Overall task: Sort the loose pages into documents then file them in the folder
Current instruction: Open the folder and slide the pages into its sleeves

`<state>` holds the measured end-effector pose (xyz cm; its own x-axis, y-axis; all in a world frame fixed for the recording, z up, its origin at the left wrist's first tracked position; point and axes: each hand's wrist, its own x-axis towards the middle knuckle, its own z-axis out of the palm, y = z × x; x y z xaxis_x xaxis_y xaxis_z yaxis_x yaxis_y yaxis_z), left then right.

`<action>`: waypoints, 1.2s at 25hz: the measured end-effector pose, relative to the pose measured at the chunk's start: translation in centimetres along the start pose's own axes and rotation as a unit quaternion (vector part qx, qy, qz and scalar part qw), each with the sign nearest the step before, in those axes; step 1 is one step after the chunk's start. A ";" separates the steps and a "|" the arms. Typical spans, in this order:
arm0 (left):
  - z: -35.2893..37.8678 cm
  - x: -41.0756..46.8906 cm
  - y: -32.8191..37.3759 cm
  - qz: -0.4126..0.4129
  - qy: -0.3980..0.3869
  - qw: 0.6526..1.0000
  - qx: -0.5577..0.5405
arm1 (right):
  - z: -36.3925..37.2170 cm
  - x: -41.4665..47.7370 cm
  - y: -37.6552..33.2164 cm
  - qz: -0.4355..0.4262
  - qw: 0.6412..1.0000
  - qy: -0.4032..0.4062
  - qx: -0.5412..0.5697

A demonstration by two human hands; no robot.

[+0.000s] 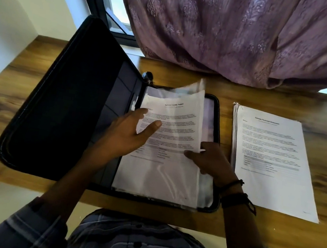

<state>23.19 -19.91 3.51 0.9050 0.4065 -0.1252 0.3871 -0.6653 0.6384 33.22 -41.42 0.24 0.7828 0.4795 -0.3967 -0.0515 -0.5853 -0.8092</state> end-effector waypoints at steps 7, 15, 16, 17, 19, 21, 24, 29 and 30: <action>-2.8 -0.1 3.0 -0.049 -0.006 0.983 -0.175 | 0.8 -3.1 -4.8 -0.131 0.949 -0.234 0.168; -4.8 0.5 -1.2 -0.092 0.031 0.979 -0.177 | 5.7 -2.0 -4.2 -0.181 0.942 -0.244 0.143; -4.8 0.4 -1.6 -0.078 0.007 0.988 -0.134 | 6.1 -1.9 -4.1 -0.180 0.938 -0.248 0.159; -4.9 0.2 -1.9 -0.050 -0.006 0.993 -0.107 | 6.3 -1.7 -4.0 -0.176 0.936 -0.247 0.180; -5.7 -0.2 -2.5 0.002 0.028 0.996 -0.080 | 6.6 -1.1 -3.7 -0.166 0.944 -0.202 0.202; -7.0 -0.8 -3.0 0.006 0.075 0.993 -0.094 | 6.7 0.1 -2.7 -0.164 0.969 -0.106 0.152; -9.9 -2.0 -5.0 -0.023 0.129 0.987 -0.098 | 7.0 1.2 -1.0 -0.154 0.986 -0.050 0.050; -13.0 -3.7 -8.9 -0.082 0.188 0.979 0.011 | 8.3 1.9 0.7 -0.193 0.973 -0.106 -0.076; -13.1 -3.7 -9.6 -0.090 0.193 0.976 0.036 | 8.4 2.0 0.9 -0.196 0.968 -0.111 -0.106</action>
<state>13.79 -6.84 7.83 0.6921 0.7180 0.0740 0.5583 -0.5975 0.5756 29.49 -35.45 -4.89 0.5622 0.8072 -0.1801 0.3697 -0.4401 -0.8183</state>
